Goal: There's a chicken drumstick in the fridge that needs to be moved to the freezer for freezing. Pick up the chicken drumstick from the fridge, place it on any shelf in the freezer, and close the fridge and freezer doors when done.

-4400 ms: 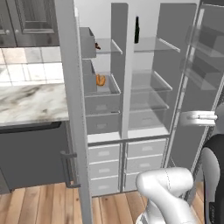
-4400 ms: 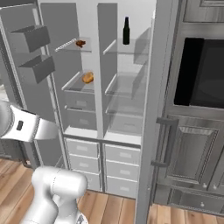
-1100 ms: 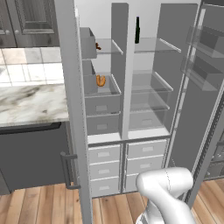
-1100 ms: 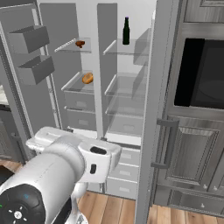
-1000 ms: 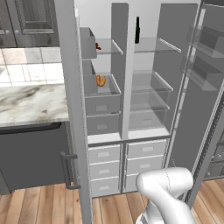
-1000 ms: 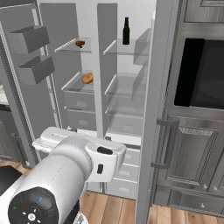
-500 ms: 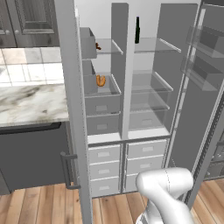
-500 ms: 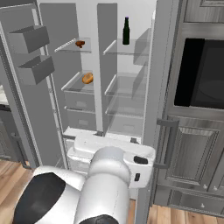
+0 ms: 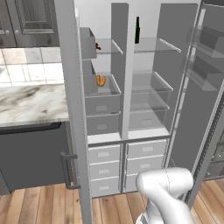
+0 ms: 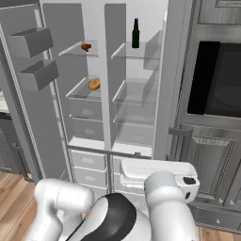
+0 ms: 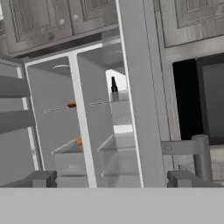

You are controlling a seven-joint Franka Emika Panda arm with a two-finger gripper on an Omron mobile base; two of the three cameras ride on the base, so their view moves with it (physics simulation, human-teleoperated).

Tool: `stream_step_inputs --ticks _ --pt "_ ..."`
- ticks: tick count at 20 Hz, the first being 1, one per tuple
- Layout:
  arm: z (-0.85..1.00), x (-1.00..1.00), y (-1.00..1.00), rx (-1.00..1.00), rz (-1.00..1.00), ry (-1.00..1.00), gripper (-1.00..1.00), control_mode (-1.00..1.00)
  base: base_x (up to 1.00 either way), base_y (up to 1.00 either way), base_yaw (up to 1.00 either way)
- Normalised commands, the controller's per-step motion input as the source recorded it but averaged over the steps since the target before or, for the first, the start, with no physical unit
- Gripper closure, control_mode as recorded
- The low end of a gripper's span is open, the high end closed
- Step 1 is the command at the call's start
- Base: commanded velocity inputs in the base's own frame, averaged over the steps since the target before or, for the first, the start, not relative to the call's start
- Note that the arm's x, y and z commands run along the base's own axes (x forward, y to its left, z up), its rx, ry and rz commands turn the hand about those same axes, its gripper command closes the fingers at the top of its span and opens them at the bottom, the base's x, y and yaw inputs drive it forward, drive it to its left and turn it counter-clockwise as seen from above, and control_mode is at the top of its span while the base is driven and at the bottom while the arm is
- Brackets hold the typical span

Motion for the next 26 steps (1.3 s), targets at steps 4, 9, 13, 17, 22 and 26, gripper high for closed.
stream_step_inputs --ticks 4,9,13,17,22,26 --pt "-0.45 0.63 -0.58 0.0 0.36 0.0 -1.0 -1.0 0.0 0.0 0.0" --pt "-0.35 0.32 -0.69 0.0 0.36 0.0 -1.0 -1.0 0.0 0.0 0.0" --pt "-0.37 0.27 -0.74 0.0 0.31 0.0 -1.0 -1.0 0.0 0.0 0.0" --pt "-0.29 0.14 -0.46 0.0 0.16 -0.06 -1.0 -1.0 0.0 0.0 0.0" --pt "-0.33 0.3 -0.06 0.0 0.02 -0.09 -1.0 -1.0 0.0 0.0 0.0" --pt "-0.57 0.5 0.01 -0.01 0.0 -0.09 -1.0 -1.0 0.0 0.0 0.0"
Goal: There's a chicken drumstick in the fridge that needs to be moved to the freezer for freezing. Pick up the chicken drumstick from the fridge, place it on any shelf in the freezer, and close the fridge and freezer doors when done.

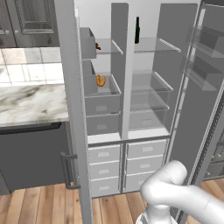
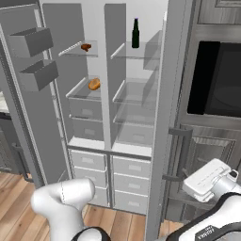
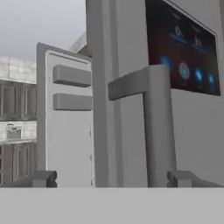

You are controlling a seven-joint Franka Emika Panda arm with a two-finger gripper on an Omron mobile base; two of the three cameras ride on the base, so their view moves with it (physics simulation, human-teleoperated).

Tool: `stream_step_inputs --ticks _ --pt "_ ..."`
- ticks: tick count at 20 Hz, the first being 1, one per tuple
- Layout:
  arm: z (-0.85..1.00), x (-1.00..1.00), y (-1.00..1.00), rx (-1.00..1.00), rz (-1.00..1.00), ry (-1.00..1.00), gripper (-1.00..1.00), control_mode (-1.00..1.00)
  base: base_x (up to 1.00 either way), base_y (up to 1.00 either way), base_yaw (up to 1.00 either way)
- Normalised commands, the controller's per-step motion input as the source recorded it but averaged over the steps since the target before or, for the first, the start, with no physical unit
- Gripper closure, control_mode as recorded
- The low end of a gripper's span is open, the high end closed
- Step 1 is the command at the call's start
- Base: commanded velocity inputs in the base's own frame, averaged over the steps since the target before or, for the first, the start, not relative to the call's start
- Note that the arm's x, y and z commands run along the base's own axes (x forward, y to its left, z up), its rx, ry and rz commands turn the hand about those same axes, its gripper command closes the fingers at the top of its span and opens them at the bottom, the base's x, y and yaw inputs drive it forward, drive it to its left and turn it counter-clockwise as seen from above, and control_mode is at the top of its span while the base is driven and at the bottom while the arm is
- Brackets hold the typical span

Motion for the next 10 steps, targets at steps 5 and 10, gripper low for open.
stream_step_inputs --ticks 5,10 --pt "-0.58 0.61 0.03 0.0 0.0 -0.05 -1.0 -1.0 0.0 0.0 0.0" --pt "-0.21 0.61 -0.06 0.0 0.01 0.04 -1.0 -1.0 0.0 0.0 0.0"
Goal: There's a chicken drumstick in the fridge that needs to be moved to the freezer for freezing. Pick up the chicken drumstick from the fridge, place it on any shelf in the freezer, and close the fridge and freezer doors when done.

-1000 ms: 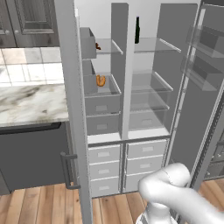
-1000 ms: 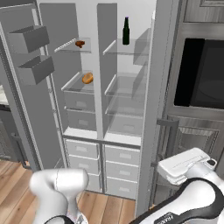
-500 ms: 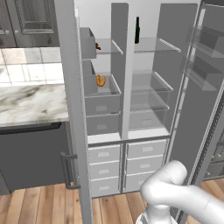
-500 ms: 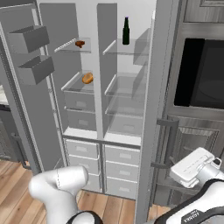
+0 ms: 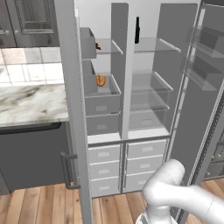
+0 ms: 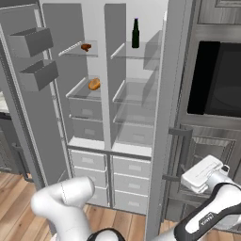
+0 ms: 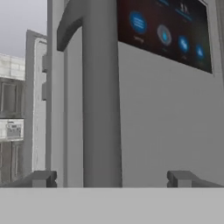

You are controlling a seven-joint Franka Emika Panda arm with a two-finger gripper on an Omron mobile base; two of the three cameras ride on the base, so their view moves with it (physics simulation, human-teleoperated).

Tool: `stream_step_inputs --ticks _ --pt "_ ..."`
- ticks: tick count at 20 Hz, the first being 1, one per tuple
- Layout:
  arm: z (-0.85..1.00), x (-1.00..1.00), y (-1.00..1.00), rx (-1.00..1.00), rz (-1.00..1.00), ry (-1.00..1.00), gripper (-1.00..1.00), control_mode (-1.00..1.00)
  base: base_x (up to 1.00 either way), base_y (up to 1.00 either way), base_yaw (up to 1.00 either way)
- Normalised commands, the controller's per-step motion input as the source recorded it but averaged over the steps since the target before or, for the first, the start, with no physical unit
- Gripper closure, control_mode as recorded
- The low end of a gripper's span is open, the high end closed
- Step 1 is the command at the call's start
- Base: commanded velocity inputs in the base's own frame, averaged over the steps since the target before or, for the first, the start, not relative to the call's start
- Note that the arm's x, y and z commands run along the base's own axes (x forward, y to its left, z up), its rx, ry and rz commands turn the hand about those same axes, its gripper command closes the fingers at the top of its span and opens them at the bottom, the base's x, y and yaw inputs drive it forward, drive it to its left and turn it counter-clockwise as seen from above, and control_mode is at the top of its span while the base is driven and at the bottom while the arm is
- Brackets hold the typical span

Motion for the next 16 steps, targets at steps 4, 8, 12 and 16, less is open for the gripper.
stream_step_inputs --ticks 4,8,12,16 --pt "-0.22 0.45 -0.13 0.06 0.1 0.13 -1.0 -1.0 0.0 0.0 0.0" --pt "-0.16 0.16 0.02 0.02 0.1 0.09 -1.0 -1.0 0.0 0.0 0.0" --pt "-0.1 0.0 0.4 0.0 0.02 0.0 -1.0 -1.0 0.0 0.0 0.0" --pt "-0.02 0.0 0.8 0.0 0.0 0.0 -1.0 -1.0 0.0 0.0 0.0"
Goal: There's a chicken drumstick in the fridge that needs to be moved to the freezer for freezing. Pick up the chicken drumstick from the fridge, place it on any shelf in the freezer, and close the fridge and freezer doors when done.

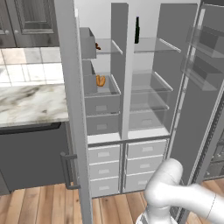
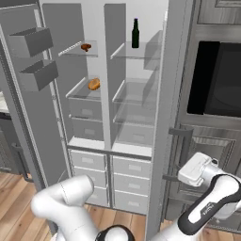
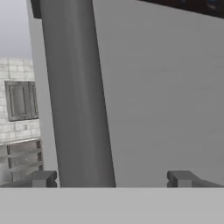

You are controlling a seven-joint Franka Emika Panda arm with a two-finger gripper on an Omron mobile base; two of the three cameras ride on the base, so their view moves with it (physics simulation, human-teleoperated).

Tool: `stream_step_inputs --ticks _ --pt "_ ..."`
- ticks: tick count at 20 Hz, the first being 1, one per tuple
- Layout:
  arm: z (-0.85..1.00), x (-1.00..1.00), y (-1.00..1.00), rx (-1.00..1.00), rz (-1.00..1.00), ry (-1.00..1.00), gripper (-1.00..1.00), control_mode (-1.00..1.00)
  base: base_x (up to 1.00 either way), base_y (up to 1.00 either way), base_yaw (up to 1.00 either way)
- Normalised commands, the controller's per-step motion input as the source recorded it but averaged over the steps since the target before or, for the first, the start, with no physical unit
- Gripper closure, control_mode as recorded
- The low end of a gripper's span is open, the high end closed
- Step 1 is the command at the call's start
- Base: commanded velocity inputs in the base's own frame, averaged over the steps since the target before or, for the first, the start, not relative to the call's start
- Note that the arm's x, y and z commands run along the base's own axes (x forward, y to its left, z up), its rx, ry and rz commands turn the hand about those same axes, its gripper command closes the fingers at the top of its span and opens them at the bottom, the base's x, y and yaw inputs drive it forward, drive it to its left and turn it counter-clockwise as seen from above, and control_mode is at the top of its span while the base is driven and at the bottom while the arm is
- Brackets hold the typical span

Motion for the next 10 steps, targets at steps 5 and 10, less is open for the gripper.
stream_step_inputs --ticks 5,10 --pt "0.0 -0.01 0.99 0.0 -0.04 -0.04 -1.0 -1.0 0.0 0.0 0.0" --pt "0.0 -0.05 1.0 0.0 -0.1 0.0 -1.0 -1.0 0.0 0.0 0.0"
